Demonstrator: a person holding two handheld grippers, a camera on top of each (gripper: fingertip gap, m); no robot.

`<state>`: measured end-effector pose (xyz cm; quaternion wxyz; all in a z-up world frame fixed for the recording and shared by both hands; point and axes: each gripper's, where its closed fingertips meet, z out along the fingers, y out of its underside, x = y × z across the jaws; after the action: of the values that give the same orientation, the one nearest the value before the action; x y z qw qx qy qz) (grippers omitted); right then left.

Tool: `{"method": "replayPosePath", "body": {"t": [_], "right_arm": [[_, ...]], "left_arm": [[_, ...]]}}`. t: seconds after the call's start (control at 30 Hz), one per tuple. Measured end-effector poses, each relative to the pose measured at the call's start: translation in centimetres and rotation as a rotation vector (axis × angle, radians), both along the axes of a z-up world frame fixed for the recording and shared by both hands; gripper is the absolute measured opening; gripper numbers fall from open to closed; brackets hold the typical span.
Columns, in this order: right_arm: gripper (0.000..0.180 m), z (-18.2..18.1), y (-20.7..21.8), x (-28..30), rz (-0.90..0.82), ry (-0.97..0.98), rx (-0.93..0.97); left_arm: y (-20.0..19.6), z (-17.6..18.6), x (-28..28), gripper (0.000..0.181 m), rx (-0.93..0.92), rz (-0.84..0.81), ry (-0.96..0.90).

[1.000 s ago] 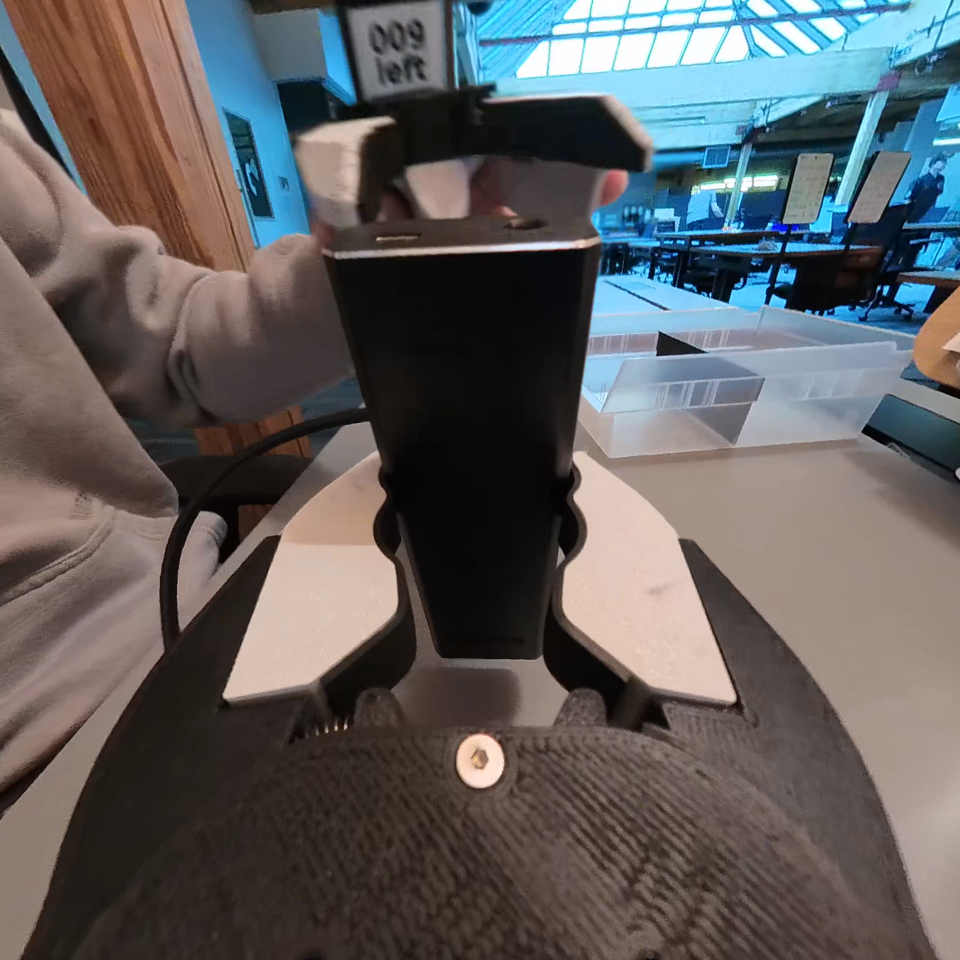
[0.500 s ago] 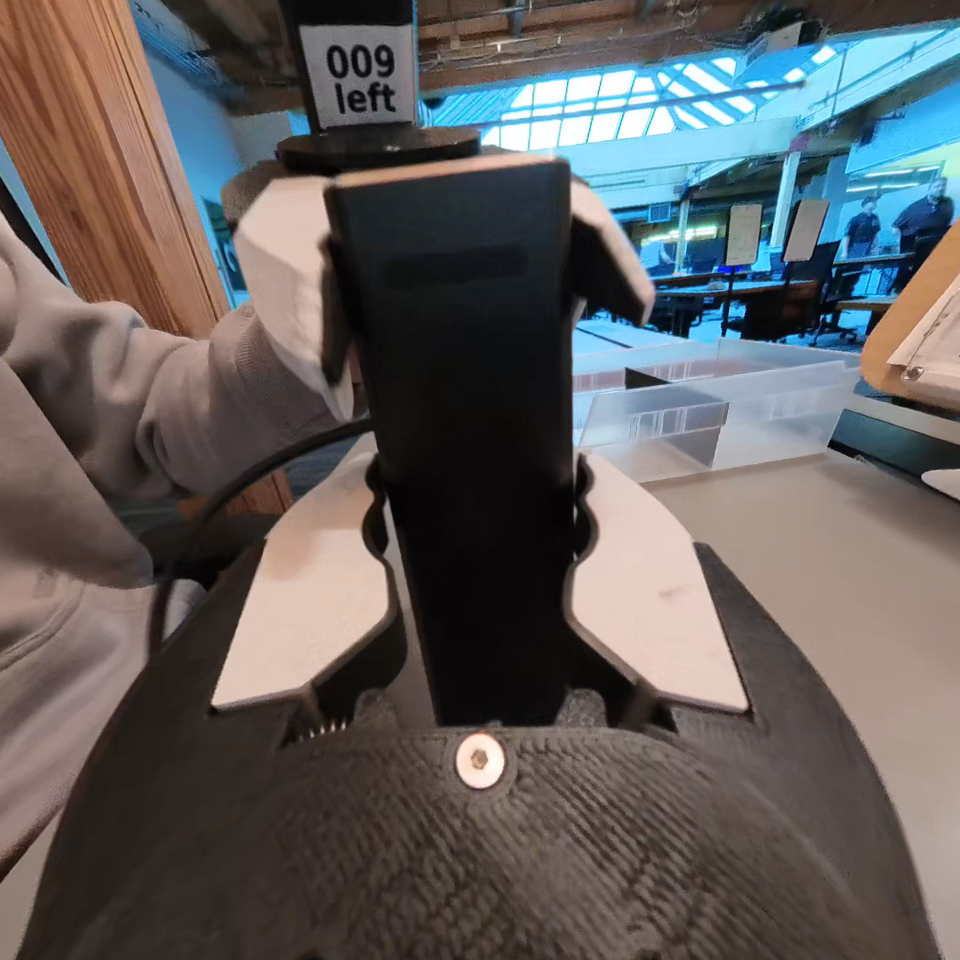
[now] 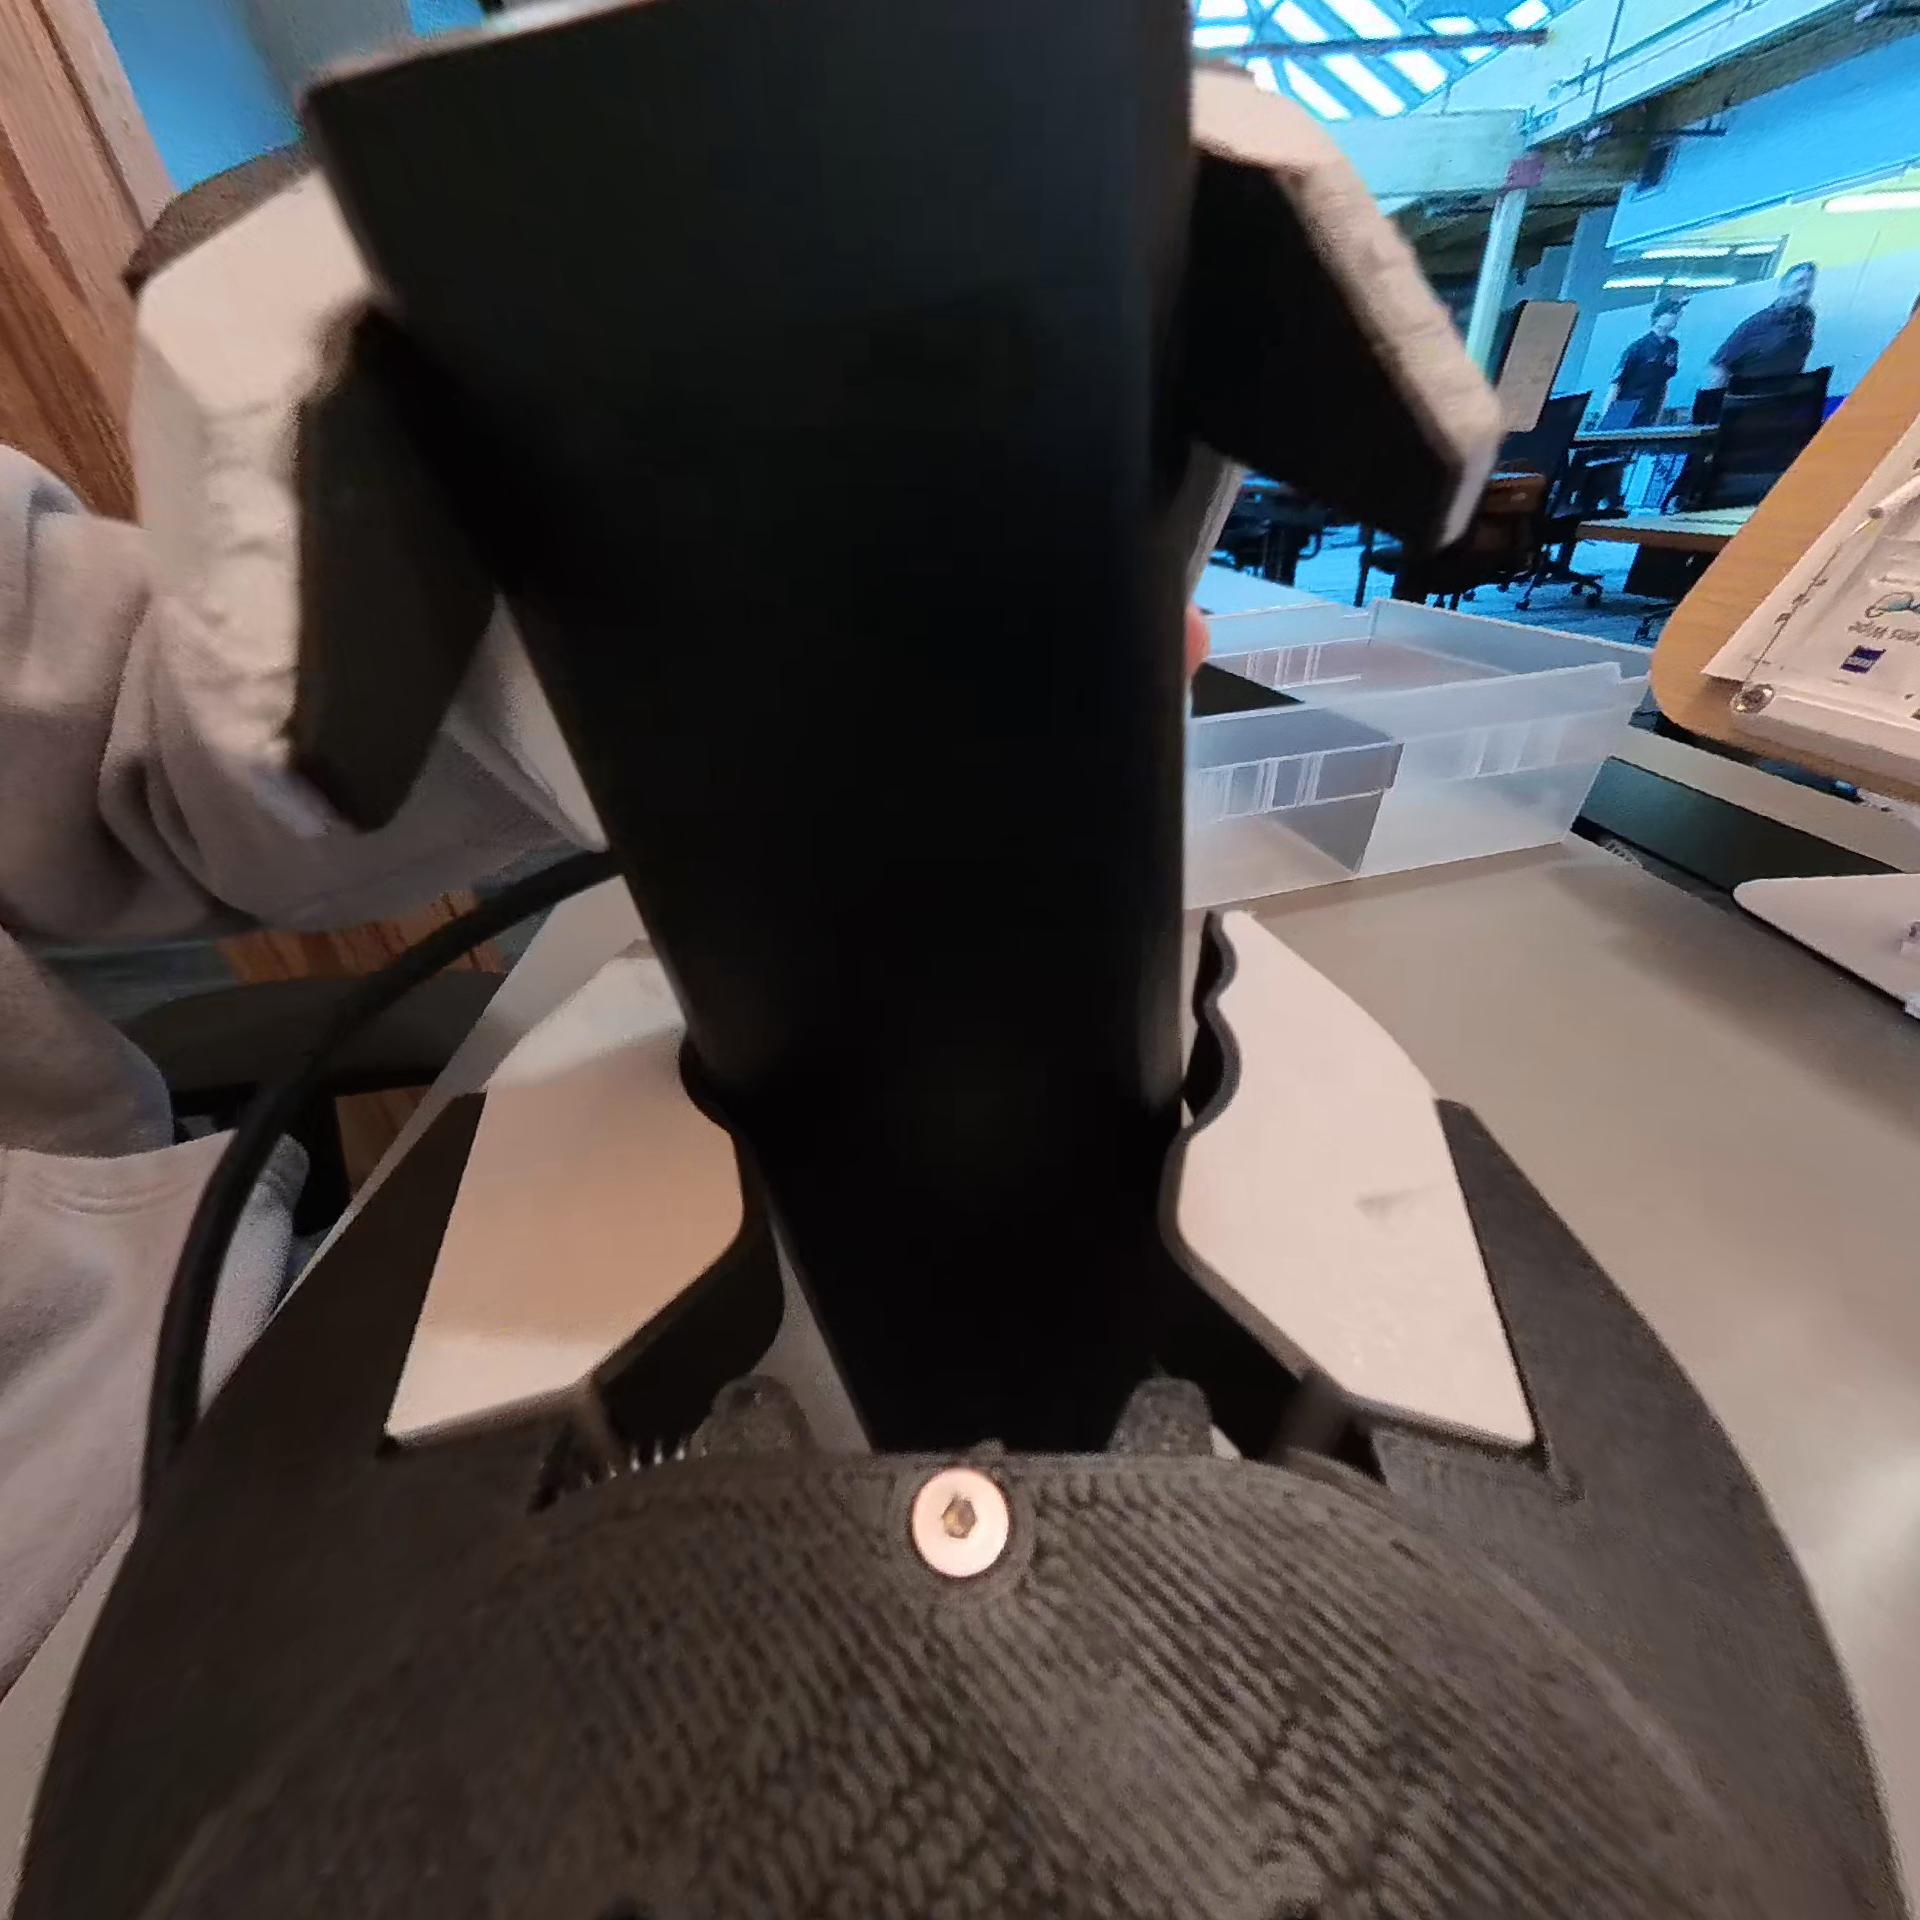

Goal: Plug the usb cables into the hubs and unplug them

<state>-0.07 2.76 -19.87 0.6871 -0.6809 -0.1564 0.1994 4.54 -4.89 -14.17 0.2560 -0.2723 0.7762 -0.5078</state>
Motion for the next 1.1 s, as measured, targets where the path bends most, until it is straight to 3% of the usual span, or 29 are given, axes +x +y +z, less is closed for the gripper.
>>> {"method": "replayPosePath", "body": {"t": [0.27,0.63,0.73,0.9,0.97,1.1], "right_arm": [[0.081,-0.7,0.1,-0.2,-0.007,-0.077,-0.033],[0.077,-0.2,-0.4,-0.2,0.019,-0.097,0.005],[0.077,0.4,-0.8,0.0,0.020,-0.085,0.031],[0.076,1.4,-1.3,2.0,-0.024,-0.013,0.072],[0.076,1.5,-1.5,2.7,-0.042,0.003,0.071],[0.076,2.0,-1.6,2.8,-0.050,0.018,0.088]], "left_arm": [[-0.9,-0.2,-0.3,0.062,0.062,-0.070,-0.002],[0.0,0.3,-0.3,0.065,0.109,0.000,-0.019],[0.6,1.5,-0.6,0.072,0.090,0.040,-0.047],[3.9,4.4,-2.3,0.066,-0.027,0.164,-0.145],[6.5,2.2,-3.1,0.058,0.054,0.262,-0.135],[10.6,-9.3,-5.5,0.052,0.316,0.435,0.089]]}}
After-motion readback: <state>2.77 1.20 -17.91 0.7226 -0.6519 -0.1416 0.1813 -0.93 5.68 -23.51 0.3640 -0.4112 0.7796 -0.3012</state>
